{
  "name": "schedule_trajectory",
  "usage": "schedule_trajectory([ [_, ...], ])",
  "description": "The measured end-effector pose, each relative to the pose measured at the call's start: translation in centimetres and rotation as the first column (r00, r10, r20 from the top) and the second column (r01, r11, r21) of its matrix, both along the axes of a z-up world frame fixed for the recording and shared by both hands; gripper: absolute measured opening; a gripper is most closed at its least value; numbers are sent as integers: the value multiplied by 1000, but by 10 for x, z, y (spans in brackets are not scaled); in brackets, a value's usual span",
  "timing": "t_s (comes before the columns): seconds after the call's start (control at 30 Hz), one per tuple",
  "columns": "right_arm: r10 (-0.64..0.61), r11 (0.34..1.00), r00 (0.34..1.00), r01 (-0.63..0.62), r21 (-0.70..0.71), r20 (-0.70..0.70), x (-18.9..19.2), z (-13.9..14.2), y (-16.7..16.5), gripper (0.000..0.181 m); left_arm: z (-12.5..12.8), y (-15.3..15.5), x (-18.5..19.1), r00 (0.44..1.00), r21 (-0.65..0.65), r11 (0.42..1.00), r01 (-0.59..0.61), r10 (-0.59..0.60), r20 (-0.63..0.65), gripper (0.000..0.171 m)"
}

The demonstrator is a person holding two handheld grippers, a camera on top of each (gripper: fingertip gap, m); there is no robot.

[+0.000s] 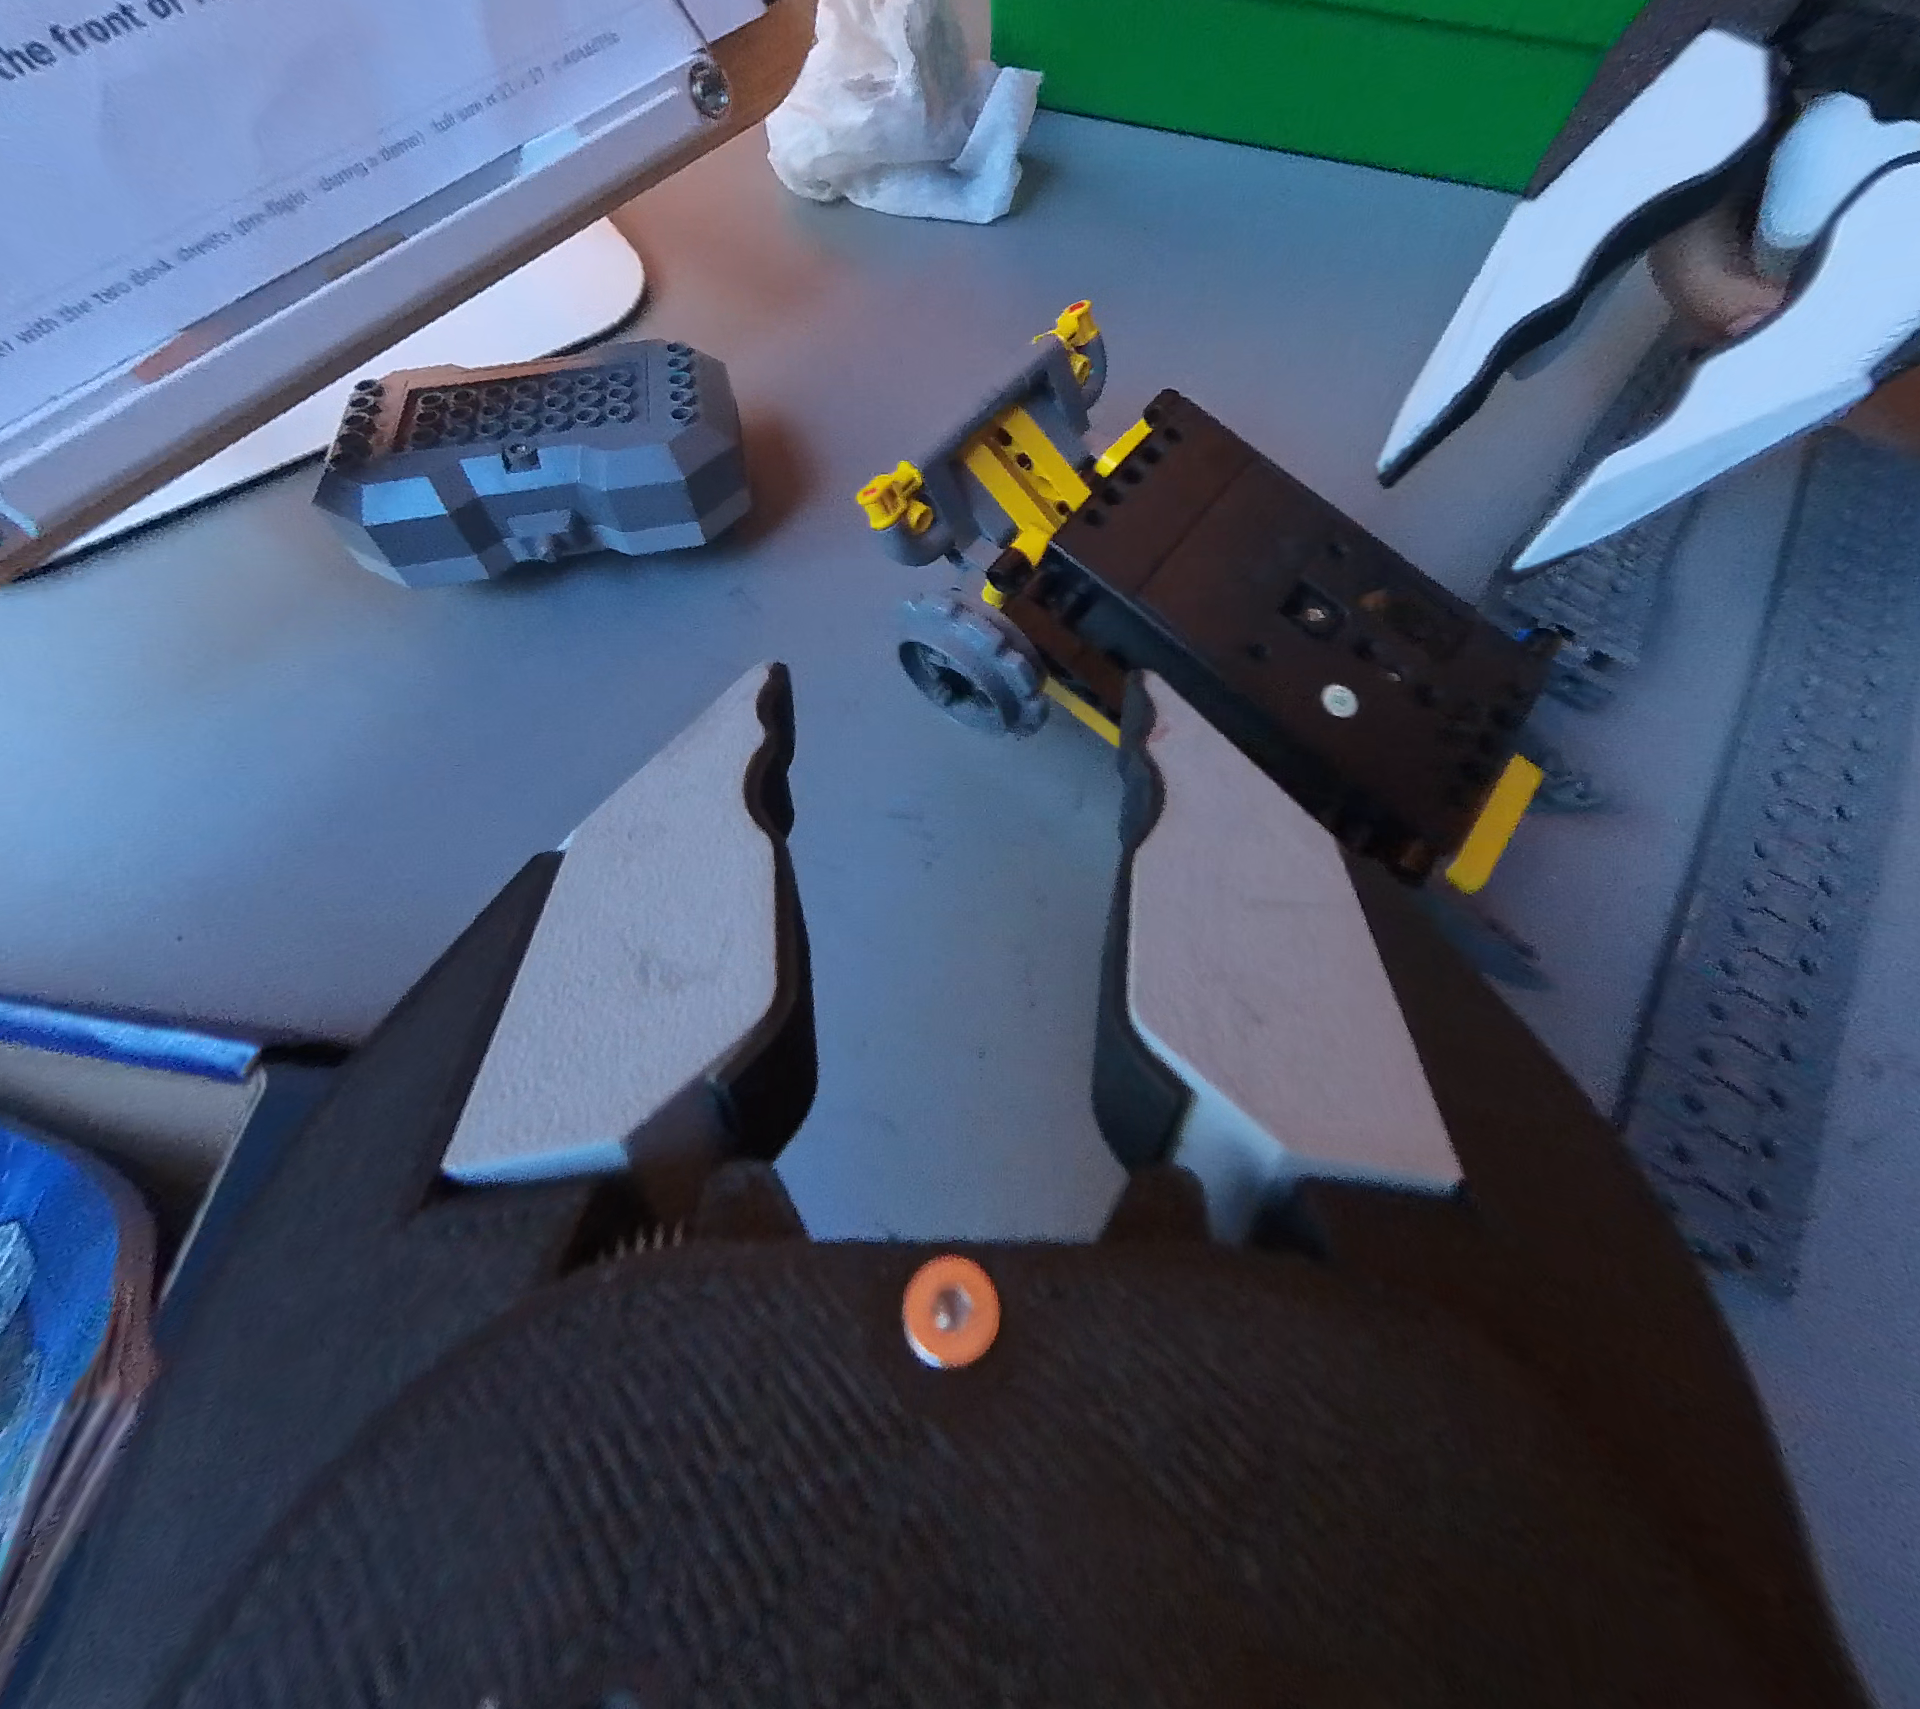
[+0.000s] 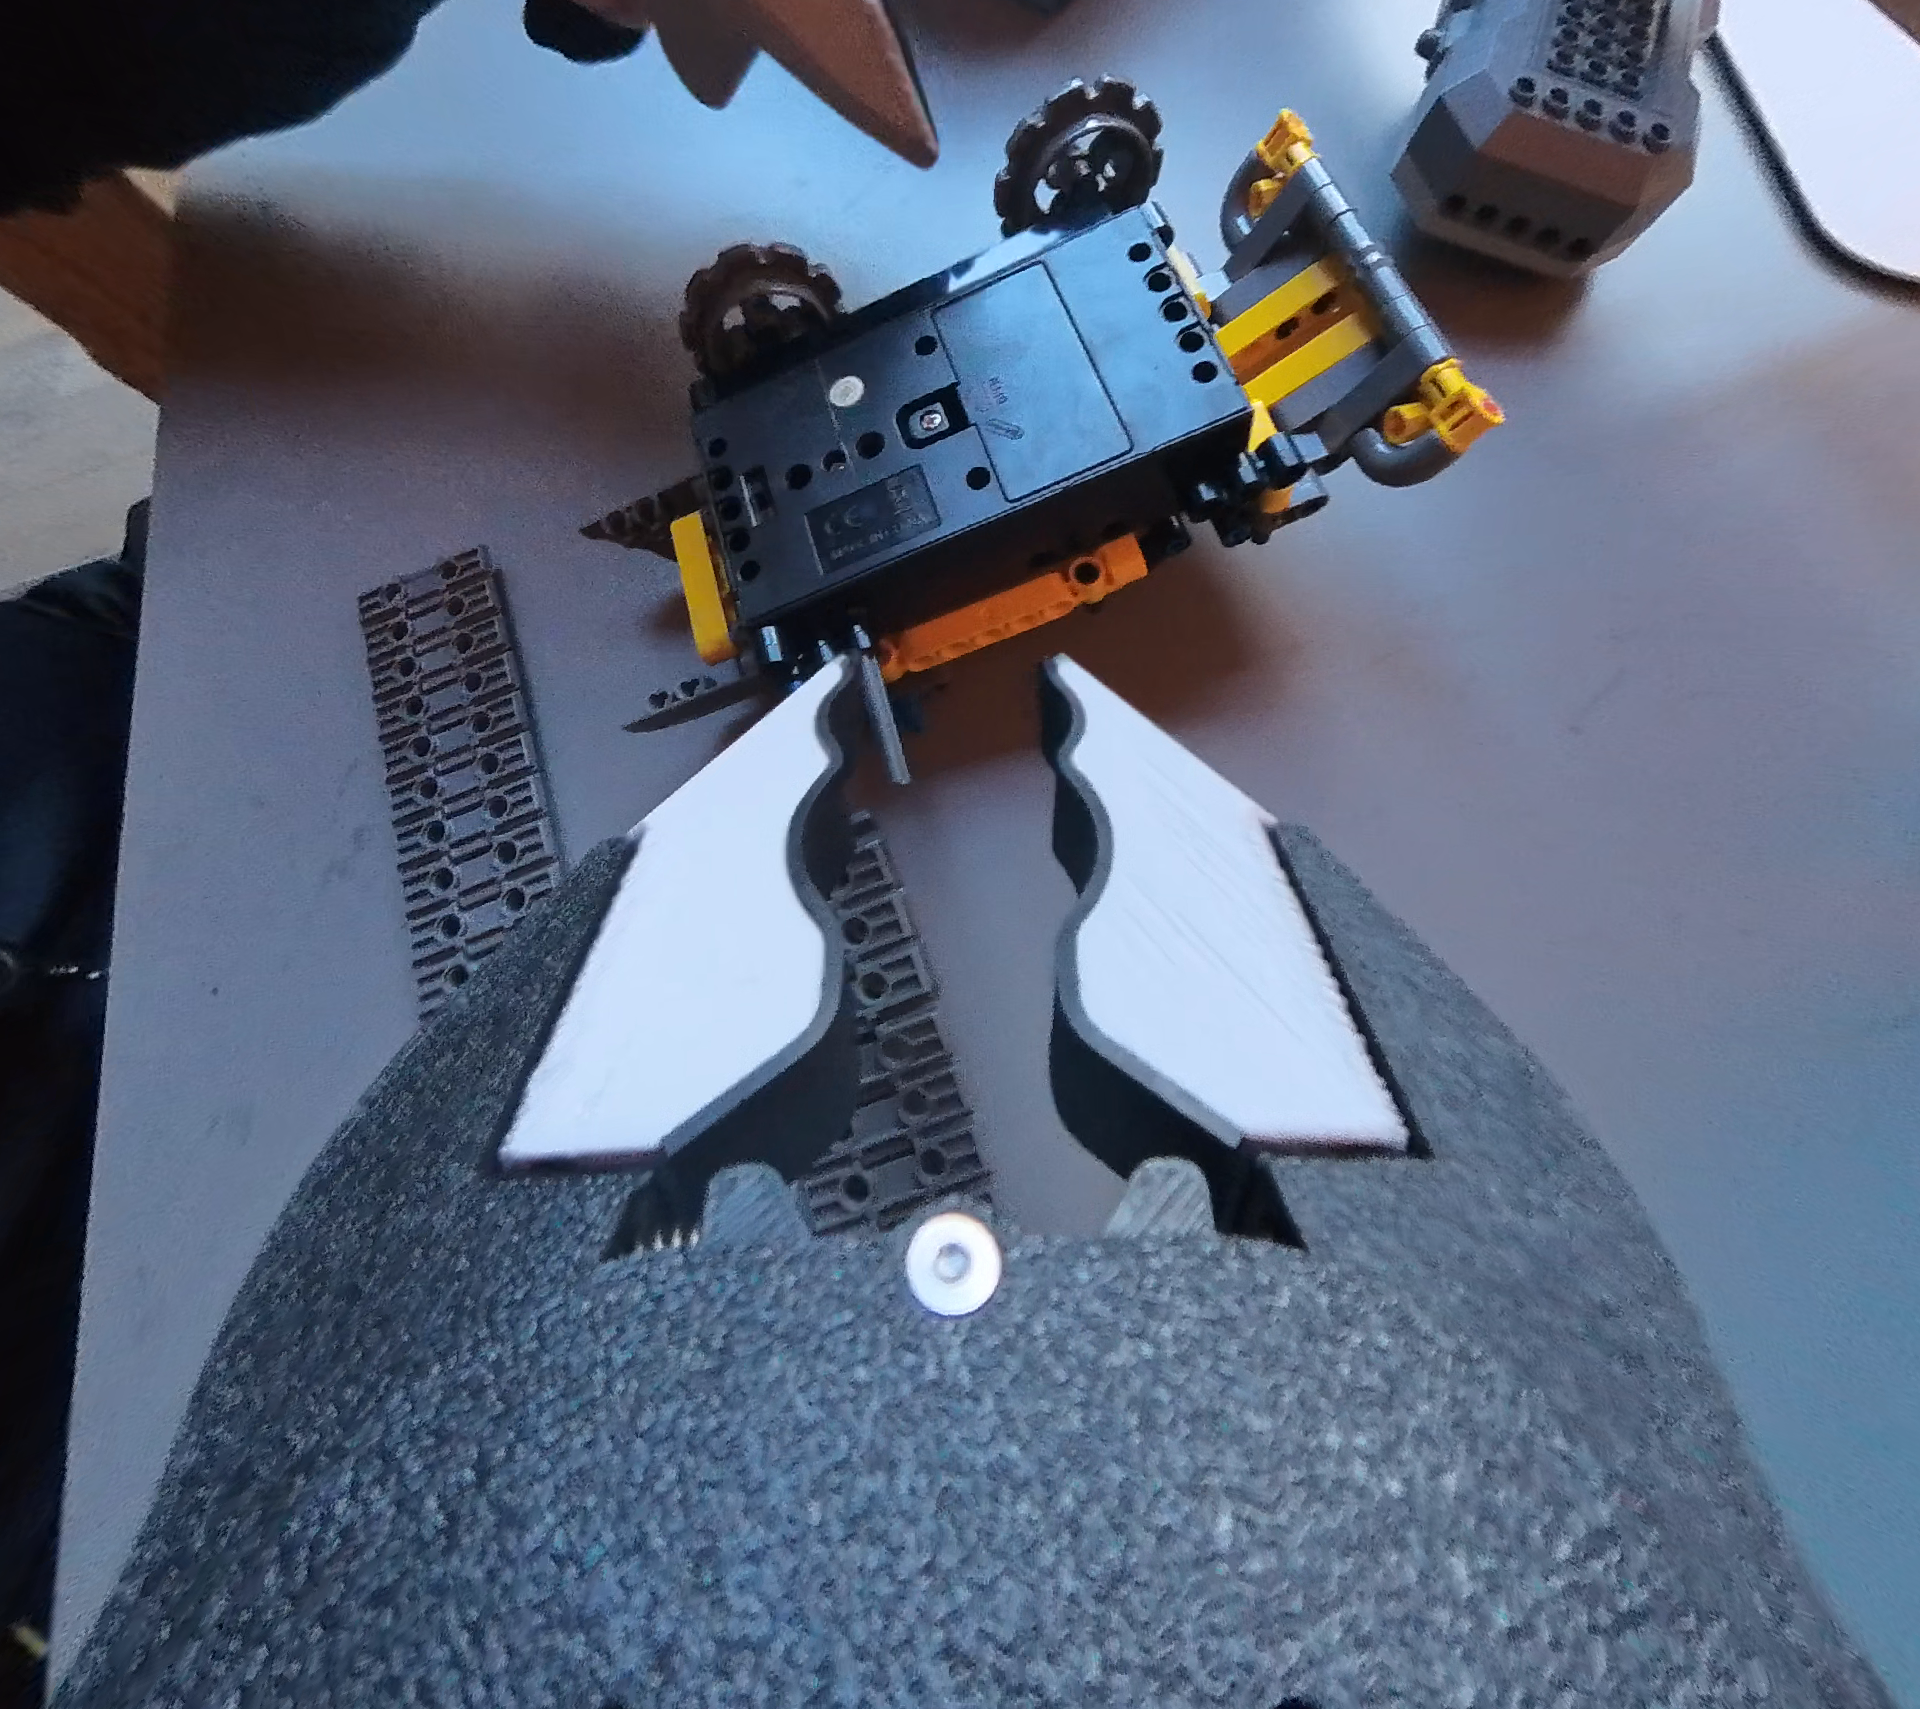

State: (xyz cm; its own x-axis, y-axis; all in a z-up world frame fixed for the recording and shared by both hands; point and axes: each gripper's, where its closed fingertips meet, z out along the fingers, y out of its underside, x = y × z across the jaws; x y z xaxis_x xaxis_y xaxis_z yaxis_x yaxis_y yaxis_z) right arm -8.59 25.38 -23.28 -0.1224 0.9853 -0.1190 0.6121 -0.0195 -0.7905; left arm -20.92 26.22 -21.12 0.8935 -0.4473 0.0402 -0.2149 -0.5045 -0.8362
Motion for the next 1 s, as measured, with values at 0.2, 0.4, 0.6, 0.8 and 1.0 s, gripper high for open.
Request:
schedule_trajectory([
  [0.2, -22, 999, 1000, 21, -47, -14, -3, -1, 3, 32, -16, 6, 13, 985, -37, 986, 160, -157, 73, 59],
  [0.4, -4, 997, 1000, 4, -83, -5, -6, -8, -2, 33, -18, 10, 20, 953, 16, 956, 292, -292, 85, 56],
  [0.6, 49, 994, 999, -51, -98, -18, -9, -7, -13, 40, -18, 10, 18, 947, 55, 952, 301, -305, 100, 46],
  [0.8, -244, 961, 969, 247, 121, -41, -10, -3, 46, 50, -18, -14, -7, 993, -36, 993, 111, -109, 45, 37],
  [1.0, -108, 994, 986, 108, -11, -127, -18, 13, 15, 28, -15, -82, 4, 974, -80, 975, 205, -212, -85, 23],
])
